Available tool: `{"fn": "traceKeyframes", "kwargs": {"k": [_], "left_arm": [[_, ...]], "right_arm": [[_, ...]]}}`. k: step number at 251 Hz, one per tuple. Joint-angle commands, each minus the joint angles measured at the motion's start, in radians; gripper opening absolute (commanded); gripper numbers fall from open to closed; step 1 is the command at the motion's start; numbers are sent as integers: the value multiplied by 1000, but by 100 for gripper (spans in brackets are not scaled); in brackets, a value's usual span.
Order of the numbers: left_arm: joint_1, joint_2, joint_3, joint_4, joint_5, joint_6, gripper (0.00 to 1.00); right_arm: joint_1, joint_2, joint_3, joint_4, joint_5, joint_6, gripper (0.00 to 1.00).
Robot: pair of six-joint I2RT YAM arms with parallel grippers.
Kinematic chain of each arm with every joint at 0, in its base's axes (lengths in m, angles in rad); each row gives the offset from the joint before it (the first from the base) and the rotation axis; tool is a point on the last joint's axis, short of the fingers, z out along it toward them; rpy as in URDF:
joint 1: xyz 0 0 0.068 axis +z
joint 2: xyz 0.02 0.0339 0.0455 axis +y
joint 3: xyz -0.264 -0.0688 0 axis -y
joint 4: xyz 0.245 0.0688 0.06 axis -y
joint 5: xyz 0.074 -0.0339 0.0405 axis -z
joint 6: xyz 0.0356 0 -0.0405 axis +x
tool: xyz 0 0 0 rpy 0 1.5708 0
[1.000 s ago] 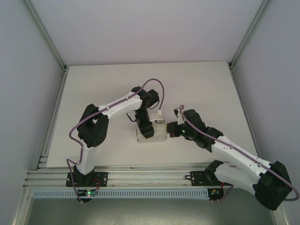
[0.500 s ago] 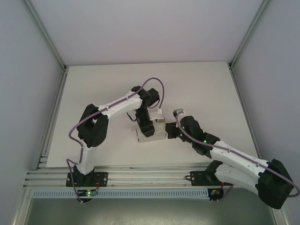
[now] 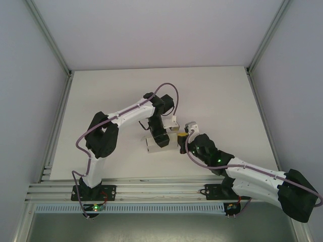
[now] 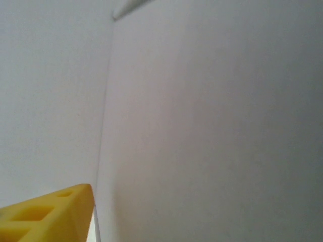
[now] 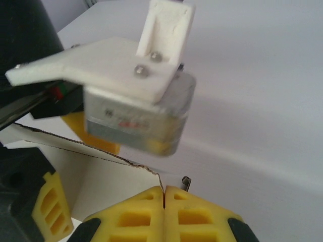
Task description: Assemble paper box
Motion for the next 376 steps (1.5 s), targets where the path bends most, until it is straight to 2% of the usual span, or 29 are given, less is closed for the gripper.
{"fn": "traceKeyframes", "kwargs": {"k": [1, 17, 25, 28, 51, 103, 124, 142, 169, 204, 228, 245, 254, 282, 300, 314, 350, 376], "left_arm": [[-5, 4, 54, 75, -27, -44, 75], [-4, -3, 73, 73, -22, -49, 78], [-3, -7, 83, 73, -21, -52, 98], [-3, -10, 86, 73, -20, -55, 100], [-4, -28, 106, 61, 14, -52, 100], [0, -128, 79, 115, -38, -114, 100], [6, -203, 28, 184, -119, -174, 100], [6, -280, -21, 233, -233, -286, 100], [2, -458, -178, 290, -406, -455, 100], [-2, -742, -508, 424, -463, -623, 100], [-13, -850, -638, 450, -449, -712, 91], [-17, -882, -688, 497, -395, -727, 75], [-19, -882, -691, 500, -381, -741, 71], [-27, -828, -671, 494, -391, -719, 68], [-27, -768, -646, 479, -375, -706, 60], [-28, -733, -632, 477, -346, -704, 51], [-36, -713, -638, 492, -315, -703, 47], [-38, -705, -634, 494, -308, -715, 41]], "right_arm": [[37, 18, -51, -45, 62, -5, 0], [44, 13, -47, -54, 70, -5, 0], [46, 11, -43, -60, 70, -5, 0], [48, 10, -43, -61, 71, -4, 0], [59, 5, -36, -74, 98, 8, 0], [83, 9, -18, -107, 145, 42, 0], [89, 12, -9, -118, 156, 48, 0], [91, 19, -6, -121, 161, 51, 0], [97, 33, -6, -139, 174, 57, 0], [105, 46, 42, -172, 191, 52, 0], [108, 59, 69, -210, 193, 51, 0], [111, 67, 81, -230, 188, 46, 0], [110, 67, 86, -243, 188, 48, 0], [111, 59, 93, -268, 188, 52, 0], [112, 47, 84, -264, 188, 59, 0], [111, 41, 80, -261, 192, 66, 0], [111, 29, 76, -280, 192, 73, 0], [111, 32, 82, -283, 189, 72, 0]]}}
